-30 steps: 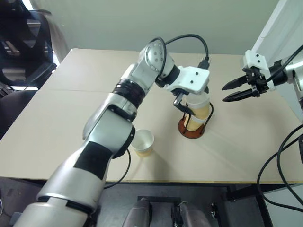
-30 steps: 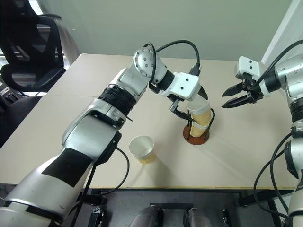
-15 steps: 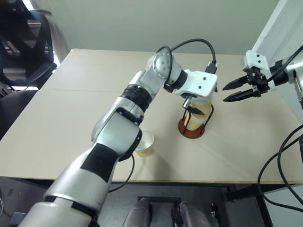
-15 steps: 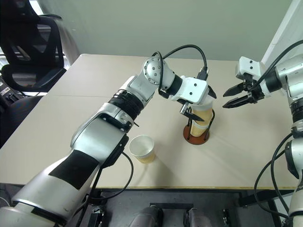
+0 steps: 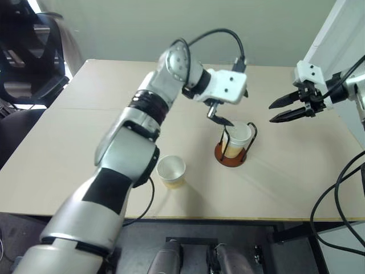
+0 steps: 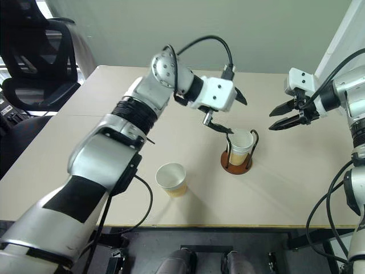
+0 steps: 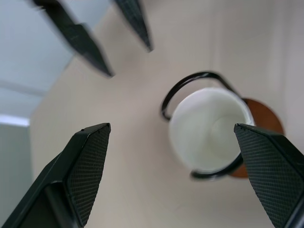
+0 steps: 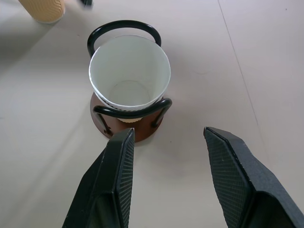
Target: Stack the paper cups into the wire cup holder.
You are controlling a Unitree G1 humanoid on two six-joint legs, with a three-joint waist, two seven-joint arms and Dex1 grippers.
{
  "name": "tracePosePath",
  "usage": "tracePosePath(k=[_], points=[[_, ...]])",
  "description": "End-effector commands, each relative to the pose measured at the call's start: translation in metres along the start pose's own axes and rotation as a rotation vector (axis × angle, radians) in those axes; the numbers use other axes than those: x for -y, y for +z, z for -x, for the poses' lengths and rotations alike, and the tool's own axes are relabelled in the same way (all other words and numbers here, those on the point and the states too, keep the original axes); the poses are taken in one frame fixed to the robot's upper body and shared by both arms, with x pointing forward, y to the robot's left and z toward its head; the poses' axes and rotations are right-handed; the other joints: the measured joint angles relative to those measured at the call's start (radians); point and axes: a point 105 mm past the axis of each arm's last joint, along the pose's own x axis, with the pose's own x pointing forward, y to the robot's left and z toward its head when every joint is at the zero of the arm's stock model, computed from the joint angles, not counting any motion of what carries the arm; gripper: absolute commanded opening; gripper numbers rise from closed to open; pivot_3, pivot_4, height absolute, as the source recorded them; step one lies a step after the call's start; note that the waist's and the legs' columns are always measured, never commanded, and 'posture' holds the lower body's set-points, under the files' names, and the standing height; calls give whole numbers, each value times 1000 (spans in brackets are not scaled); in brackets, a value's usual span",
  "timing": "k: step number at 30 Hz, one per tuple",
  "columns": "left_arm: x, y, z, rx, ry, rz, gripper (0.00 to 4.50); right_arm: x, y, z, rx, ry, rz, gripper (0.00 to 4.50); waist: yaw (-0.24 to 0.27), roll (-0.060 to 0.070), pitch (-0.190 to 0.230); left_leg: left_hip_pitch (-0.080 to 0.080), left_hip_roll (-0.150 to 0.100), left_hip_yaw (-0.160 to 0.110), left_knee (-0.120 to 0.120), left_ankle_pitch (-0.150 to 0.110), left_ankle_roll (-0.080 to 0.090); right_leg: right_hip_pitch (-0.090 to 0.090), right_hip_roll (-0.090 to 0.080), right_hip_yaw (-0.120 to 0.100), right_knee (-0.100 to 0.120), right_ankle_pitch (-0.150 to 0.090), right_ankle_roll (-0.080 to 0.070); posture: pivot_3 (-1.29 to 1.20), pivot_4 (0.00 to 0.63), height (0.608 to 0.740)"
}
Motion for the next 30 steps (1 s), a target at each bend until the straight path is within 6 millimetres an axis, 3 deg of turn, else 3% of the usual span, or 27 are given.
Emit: tracePosePath(k=[1, 4, 9, 13, 19, 24, 30], points=[[-10, 5, 34, -13, 31, -20, 4455, 3, 12, 14, 23, -36, 41, 2292, -1, 0, 0, 0, 0, 0, 0, 0, 0, 0, 0, 0, 0, 0, 0, 0, 150, 740], [-8, 3, 61, -42, 12, 35, 4455, 1, 9, 13, 10, -27, 40, 2292, -3, 0, 0, 0, 0, 0, -1, 0, 0, 0, 0, 0, 0, 0, 0, 0, 150, 740], [18, 2, 76, -73, -96, 152, 4455, -2, 11, 9, 17, -7, 49, 2292, -2, 1, 0, 0, 0, -1, -1, 0, 1, 0, 0, 0, -3, 0, 0, 0, 150, 740], [54, 8, 77, -46, -212, 270, 4455, -5, 20, 3, 42, 17, 86, 2292, -11, 1, 0, 0, 0, -1, -1, 0, 0, -1, 0, 0, -2, 0, 0, 0, 150, 740], [89, 16, 66, 1, -332, 409, 4455, -7, 19, -1, 41, 28, 96, 2292, -10, 1, 0, 0, 0, -1, -1, 1, 0, 0, 0, 0, -1, 0, -2, 0, 150, 740], [101, 12, 62, -63, -382, 423, 4455, -8, 18, 0, 35, 29, 92, 2292, -15, 1, 0, 1, 0, -1, 0, 3, -1, -1, 0, 0, 1, 1, -4, 0, 150, 740], [101, 4, 58, -155, -389, 411, 4455, -7, 18, 2, 28, 24, 84, 2292, -18, 1, 0, 4, 0, -1, -1, 5, -2, 0, -1, 0, 4, 0, -6, 0, 150, 740]])
